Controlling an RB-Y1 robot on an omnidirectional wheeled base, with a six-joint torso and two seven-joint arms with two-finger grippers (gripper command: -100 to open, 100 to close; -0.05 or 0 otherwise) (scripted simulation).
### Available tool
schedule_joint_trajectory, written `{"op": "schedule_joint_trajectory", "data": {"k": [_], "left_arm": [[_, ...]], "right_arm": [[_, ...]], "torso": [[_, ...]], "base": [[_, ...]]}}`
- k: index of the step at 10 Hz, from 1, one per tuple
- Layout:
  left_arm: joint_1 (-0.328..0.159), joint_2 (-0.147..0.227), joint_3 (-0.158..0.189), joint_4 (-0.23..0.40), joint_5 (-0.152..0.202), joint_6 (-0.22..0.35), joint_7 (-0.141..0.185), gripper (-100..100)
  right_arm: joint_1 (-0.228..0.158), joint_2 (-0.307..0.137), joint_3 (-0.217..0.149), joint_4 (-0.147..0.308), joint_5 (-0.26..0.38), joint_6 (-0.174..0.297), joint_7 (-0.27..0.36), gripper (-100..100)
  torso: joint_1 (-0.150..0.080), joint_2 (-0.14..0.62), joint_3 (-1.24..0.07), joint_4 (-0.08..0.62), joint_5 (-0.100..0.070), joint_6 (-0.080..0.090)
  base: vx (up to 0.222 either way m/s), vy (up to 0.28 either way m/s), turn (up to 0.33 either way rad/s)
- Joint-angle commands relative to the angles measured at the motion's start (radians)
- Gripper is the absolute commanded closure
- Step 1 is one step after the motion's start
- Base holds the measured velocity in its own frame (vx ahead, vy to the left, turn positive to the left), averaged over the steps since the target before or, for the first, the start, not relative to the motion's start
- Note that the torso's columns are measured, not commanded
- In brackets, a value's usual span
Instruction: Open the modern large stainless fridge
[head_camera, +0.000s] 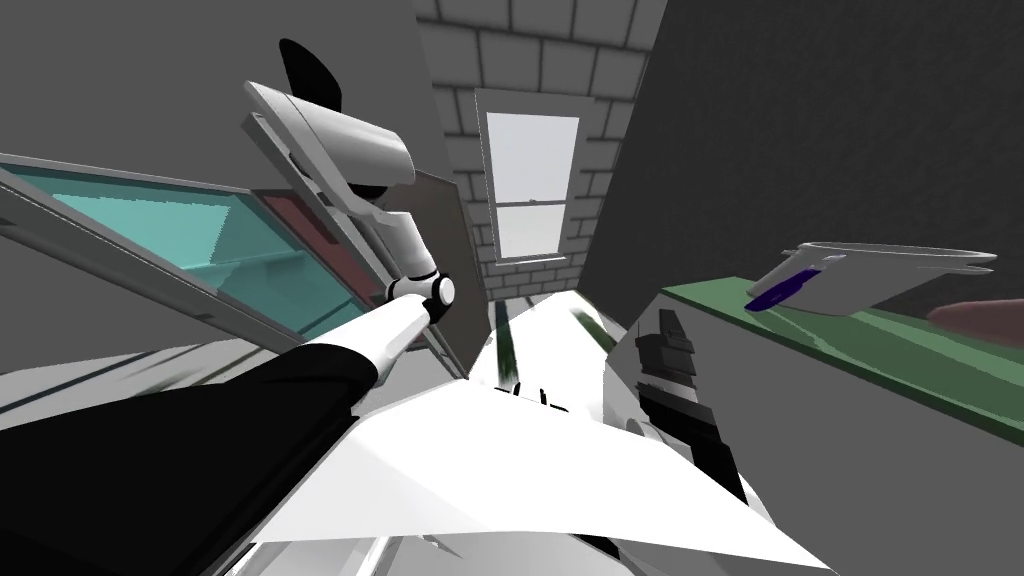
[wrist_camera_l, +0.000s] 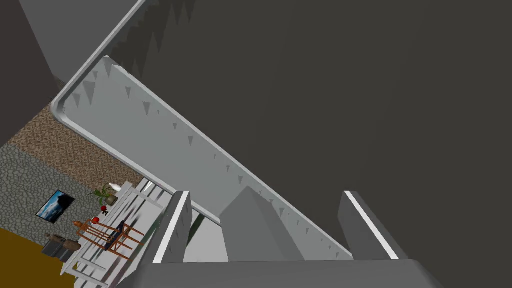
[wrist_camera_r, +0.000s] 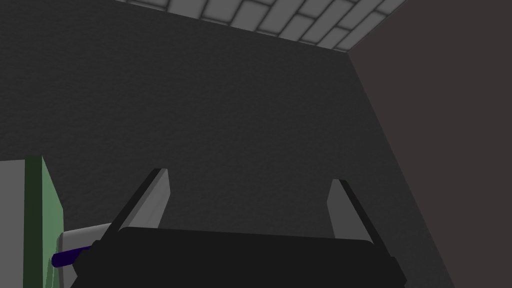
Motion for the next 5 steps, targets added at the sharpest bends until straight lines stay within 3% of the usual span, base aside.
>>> {"op": "schedule_joint_trajectory", "data": {"k": [1, 2, 3, 5], "left_arm": [[0.007, 0.082, 0.017, 0.091, 0.08, -0.052, -0.013, -100], [0.007, 0.085, 0.017, 0.095, 0.094, -0.052, -0.013, -100], [0.022, 0.13, 0.053, 0.142, 0.133, -0.103, -0.041, -100], [0.022, 0.197, 0.053, 0.203, 0.203, -0.122, -0.041, -100]], "right_arm": [[0.0, 0.0, 0.0, 0.0, 0.0, 0.0, 0.0, 0], [0.0, 0.0, 0.0, 0.0, 0.0, 0.0, 0.0, 0], [0.0, -0.001, 0.0, 0.0, 0.0, 0.0, 0.0, 0], [0.0, 0.0, 0.0, 0.0, 0.0, 0.0, 0.0, 0]], "torso": [[0.006, -0.002, -0.003, -0.001, 0.001, 0.001], [0.008, -0.001, -0.002, -0.001, 0.002, 0.002], [0.006, -0.001, -0.001, -0.002, 0.002, 0.002], [-0.007, -0.007, -0.004, -0.003, -0.002, 0.001]], "base": [[0.043, -0.062, -0.012], [-0.01, 0.002, -0.012], [0.083, -0.078, 0.065], [0.099, -0.122, 0.052]]}}
